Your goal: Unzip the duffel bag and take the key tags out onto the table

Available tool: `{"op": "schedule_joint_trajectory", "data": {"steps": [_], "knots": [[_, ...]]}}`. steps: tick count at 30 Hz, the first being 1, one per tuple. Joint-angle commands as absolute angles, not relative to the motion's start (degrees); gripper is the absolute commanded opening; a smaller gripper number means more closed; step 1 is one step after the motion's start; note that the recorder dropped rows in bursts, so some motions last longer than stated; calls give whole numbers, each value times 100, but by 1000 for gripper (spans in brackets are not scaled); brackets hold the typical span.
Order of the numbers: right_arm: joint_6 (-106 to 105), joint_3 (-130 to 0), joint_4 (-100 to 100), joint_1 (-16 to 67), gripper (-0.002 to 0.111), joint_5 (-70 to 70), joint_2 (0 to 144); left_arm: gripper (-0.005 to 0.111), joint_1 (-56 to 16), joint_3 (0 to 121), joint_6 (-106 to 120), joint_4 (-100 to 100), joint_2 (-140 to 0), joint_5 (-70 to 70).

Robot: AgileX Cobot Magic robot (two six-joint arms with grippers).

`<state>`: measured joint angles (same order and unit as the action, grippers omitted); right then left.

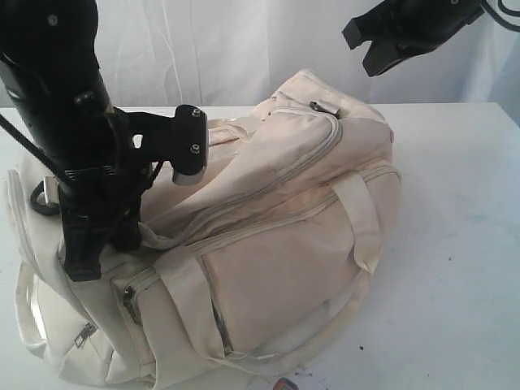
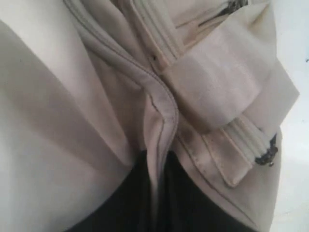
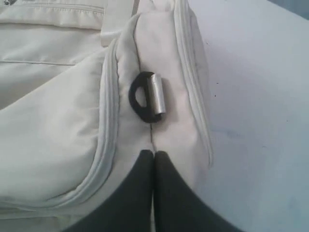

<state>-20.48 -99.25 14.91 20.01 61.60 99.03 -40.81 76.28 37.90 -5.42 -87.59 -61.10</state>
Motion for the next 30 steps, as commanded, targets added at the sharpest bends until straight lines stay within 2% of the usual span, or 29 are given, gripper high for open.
{"op": "schedule_joint_trajectory", "data": {"steps": [1,3,4,5,7,10,11,12,14,16,17,18,19,20,23,28,30], "knots": [[-2093,-9949,1566,2000,0,5960,9890,25,-4068,7720,3683,-32,-8601,-6292],[-2093,-9949,1537,2000,0,5906,9890,40,-4068,7912,3683,125,-8510,-6272],[-2093,-9949,1537,2000,0,5845,9890,54,-4068,8144,3725,125,-8384,-6258],[-2093,-9949,1537,2000,0,5834,9890,59,-4068,8259,3725,101,-8309,-6222],[-2093,-9949,1537,2000,0,5819,9890,63,-4068,8394,3599,-182,-8174,-5997],[-2093,-9949,1510,2000,0,5833,9890,63,-4057,8396,3078,-1233,-8025,-5260],[-2093,-9949,1471,2000,0,5847,9890,63,-3875,8396,2588,-1852,-8064,-4582],[-2093,-9949,1471,2000,0,5847,9890,62,-3745,8396,2403,-2006,-8109,-4266],[-2093,-9949,1472,2000,0,5900,9890,49,-3296,8396,2147,-2021,-8390,-3323],[-2093,-9949,1448,2000,0,6011,9890,30,-2824,8504,2147,-1857,-8877,-2777],[-2093,-9949,1425,2000,0,6047,9890,15,-2470,8759,2220,-1550,-9274,-2770],[-2093,-9938,1413,2000,0,6048,9890,6,-2294,8942,2466,-1166,-9484,-2910],[-2093,-9928,1372,2000,0,6048,9890,0,-1991,9417,3326,37,-9867,-3307],[-2093,-9926,1347,2000,0,6059,9890,0,-1706,9860,4400,1351,-10244,-3771],[-2082,-9926,1333,2000,0,6144,9890,0,-1305,10687,5627,3705,-10824,-4836],[-2082,-9926,1333,2000,0,6296,9890,0,-930,11665,5633,5469,-11771,-5383],[-2057,-9926,1333,2000,0,6322,9890,6,-926,11820,5516,5765,-12109,-5479]]}}
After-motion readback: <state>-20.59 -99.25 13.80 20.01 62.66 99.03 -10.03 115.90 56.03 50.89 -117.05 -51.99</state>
